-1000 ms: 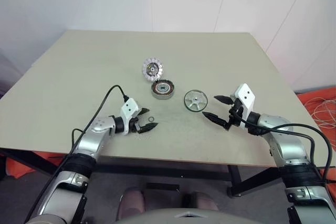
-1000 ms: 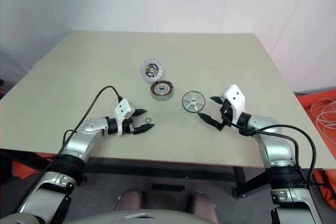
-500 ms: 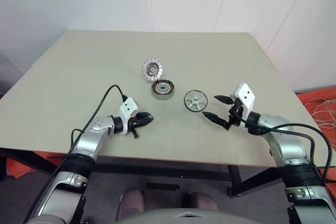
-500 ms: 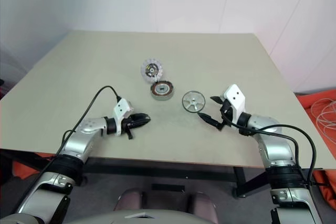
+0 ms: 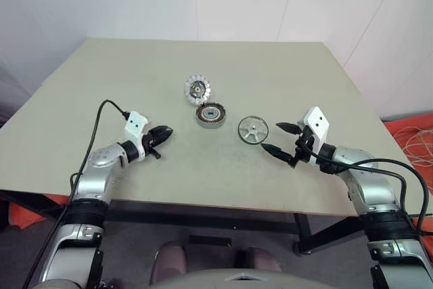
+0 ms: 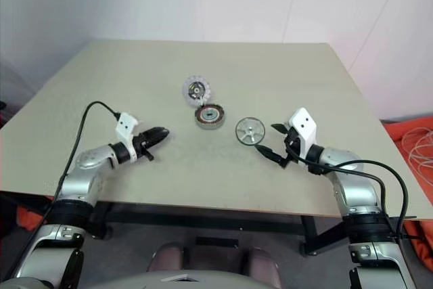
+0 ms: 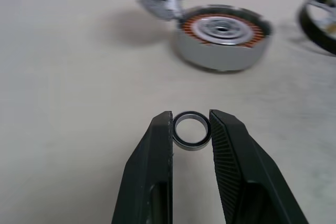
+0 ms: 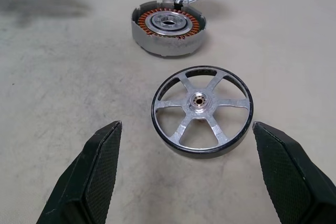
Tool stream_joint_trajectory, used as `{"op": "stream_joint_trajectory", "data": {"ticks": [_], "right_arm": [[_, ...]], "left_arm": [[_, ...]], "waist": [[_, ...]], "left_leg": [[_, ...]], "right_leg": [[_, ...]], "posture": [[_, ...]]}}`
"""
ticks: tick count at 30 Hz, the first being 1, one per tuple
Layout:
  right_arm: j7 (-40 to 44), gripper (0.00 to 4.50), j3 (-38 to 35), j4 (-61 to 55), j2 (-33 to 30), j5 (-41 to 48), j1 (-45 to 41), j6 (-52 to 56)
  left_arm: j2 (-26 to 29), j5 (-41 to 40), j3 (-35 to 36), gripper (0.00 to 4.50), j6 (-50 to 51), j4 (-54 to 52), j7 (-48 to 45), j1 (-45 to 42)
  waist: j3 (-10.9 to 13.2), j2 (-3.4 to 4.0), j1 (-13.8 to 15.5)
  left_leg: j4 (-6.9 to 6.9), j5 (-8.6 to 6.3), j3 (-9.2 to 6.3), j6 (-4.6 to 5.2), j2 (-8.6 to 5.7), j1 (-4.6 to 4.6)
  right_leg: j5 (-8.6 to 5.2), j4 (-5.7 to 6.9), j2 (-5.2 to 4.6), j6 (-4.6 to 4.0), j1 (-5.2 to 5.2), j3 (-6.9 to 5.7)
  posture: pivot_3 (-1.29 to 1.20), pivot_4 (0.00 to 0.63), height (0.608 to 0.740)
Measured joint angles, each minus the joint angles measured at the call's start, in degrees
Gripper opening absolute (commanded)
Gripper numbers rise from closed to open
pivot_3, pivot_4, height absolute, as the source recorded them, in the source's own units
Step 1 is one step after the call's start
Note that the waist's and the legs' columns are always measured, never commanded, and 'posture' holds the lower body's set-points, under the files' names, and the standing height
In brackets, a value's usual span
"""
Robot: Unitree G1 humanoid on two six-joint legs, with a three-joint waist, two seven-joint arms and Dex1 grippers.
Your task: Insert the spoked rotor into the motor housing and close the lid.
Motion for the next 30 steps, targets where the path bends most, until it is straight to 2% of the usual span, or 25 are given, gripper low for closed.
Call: {"op": "stream_joint_trajectory", "data": {"ticks": [9,20,21,30], "right_arm": [[0.0,4.50,0.0,0.0,0.0,0.2,-0.1,0.0],[0.2,4.50,0.0,0.0,0.0,0.2,-1.3,0.0],[0.2,4.50,0.0,0.0,0.0,0.2,-1.3,0.0],[0.7,4.50,0.0,0.0,0.0,0.2,-1.3,0.0]], "left_arm": [[0.0,2.2,7.4,0.68,1.2,5.6,18.6,-1.7],[-0.9,-0.4,9.6,0.68,8.9,5.6,21.9,-2.1],[-0.9,-0.4,9.6,1.41,9.4,5.2,22.0,-2.1],[-0.8,0.9,8.7,4.40,11.1,1.3,23.0,-0.4]], "waist": [[0.0,-0.02,0.0],[0.0,-0.02,0.0],[0.0,-0.02,0.0],[0.0,-0.03,0.0]], "left_leg": [[0.05,0.00,-0.03,0.00,0.00,-0.02],[0.05,0.00,-0.04,0.00,0.01,-0.04],[0.05,0.00,-0.04,0.00,0.01,-0.04],[0.05,0.00,-0.04,0.01,0.01,-0.06]], "right_leg": [[-0.04,0.00,0.01,0.08,0.00,-0.01],[-0.04,0.00,0.01,0.07,-0.02,-0.02],[-0.04,0.00,0.01,0.07,-0.02,-0.02],[-0.05,0.00,0.01,0.08,-0.04,-0.02]], "posture": [[0.00,0.000,0.740],[0.00,0.000,0.740],[0.00,0.000,0.740],[0.00,0.000,0.740]]}}
